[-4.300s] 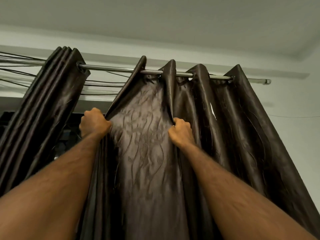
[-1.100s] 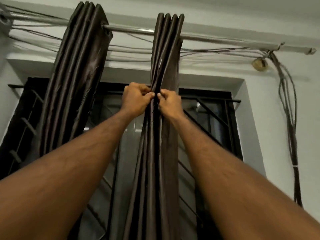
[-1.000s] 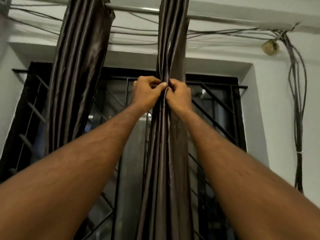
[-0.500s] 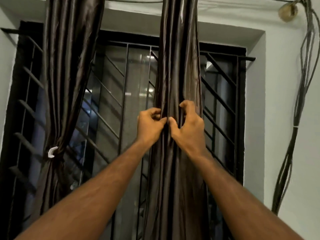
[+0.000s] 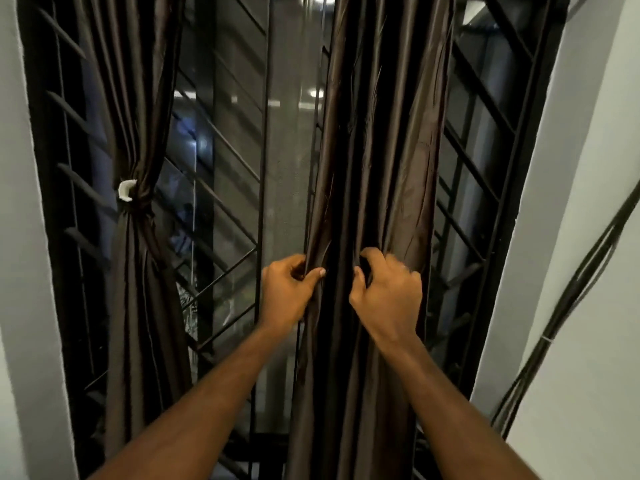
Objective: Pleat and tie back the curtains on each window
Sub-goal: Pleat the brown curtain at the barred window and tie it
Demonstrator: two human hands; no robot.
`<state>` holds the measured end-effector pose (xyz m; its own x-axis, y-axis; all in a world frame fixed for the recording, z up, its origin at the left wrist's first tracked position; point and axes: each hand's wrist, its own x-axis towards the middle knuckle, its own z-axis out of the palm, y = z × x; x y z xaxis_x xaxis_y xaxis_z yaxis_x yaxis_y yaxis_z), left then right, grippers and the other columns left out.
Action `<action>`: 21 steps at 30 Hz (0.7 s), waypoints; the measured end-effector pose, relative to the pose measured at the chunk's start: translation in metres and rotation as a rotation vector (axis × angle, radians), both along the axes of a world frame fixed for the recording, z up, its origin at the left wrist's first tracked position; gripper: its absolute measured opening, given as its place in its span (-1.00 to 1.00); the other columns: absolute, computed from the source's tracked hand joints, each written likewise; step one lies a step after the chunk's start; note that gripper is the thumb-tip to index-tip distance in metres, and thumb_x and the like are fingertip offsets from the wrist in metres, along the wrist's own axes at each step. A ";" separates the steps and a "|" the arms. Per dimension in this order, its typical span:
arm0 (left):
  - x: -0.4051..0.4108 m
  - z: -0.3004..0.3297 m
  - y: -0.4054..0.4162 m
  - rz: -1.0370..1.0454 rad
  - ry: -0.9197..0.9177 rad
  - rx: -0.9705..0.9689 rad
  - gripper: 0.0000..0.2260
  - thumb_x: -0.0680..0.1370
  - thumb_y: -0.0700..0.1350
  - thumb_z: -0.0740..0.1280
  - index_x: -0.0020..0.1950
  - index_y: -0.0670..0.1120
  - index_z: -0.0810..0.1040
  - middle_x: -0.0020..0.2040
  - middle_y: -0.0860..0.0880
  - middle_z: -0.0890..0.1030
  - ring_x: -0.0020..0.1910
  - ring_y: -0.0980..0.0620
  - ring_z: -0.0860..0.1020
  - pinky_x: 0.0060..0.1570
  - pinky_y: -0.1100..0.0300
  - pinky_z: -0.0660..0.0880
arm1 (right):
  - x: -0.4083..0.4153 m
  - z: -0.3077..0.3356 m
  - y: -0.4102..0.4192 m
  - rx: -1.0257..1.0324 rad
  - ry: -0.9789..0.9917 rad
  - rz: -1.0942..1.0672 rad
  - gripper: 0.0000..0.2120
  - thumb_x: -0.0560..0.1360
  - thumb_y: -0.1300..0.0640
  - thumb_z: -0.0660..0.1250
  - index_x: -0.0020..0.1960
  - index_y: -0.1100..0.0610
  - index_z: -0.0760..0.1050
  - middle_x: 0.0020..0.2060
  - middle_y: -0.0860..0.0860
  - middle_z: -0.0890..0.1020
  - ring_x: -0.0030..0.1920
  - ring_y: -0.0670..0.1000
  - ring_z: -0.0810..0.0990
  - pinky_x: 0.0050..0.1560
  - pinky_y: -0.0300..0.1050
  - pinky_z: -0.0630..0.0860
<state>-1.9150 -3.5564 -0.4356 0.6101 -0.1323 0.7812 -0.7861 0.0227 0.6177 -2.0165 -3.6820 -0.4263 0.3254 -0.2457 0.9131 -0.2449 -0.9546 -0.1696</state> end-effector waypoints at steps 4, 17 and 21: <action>-0.001 -0.037 0.014 0.061 -0.007 0.031 -0.72 0.49 -0.21 0.51 -0.34 0.05 0.55 -0.43 0.16 0.55 -0.41 0.20 0.54 -0.39 0.32 0.43 | -0.008 -0.024 0.005 0.312 0.145 -0.028 -0.54 0.57 -0.16 0.32 0.42 -0.04 0.44 -0.07 0.13 0.70 -0.01 0.24 0.67 -0.03 0.12 0.62; -0.002 -0.074 0.030 0.220 -0.176 0.013 -0.76 0.60 -0.05 0.36 -0.22 -0.12 0.60 -0.46 0.11 0.48 -0.53 0.13 0.44 -0.50 0.28 0.35 | 0.013 -0.101 0.030 0.287 -0.117 0.228 -0.92 0.61 0.19 0.35 -0.06 0.14 0.55 -0.20 0.02 0.60 -0.22 0.05 0.60 -0.20 -0.05 0.54; 0.007 -0.086 0.030 0.286 -0.261 0.092 -0.66 0.61 -0.01 0.30 -0.31 -0.14 0.59 -0.48 0.01 0.51 -0.53 0.09 0.43 -0.49 0.22 0.31 | 0.013 -0.121 0.046 0.282 -0.157 0.286 -0.88 0.60 0.21 0.38 -0.12 0.13 0.53 -0.28 0.00 0.58 -0.27 0.01 0.58 -0.21 -0.14 0.48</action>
<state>-1.9081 -3.5264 -0.5218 0.4153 -0.0622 0.9076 -0.8833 -0.2663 0.3859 -2.0034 -3.6365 -0.5472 0.2795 -0.4129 0.8668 0.0721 -0.8912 -0.4478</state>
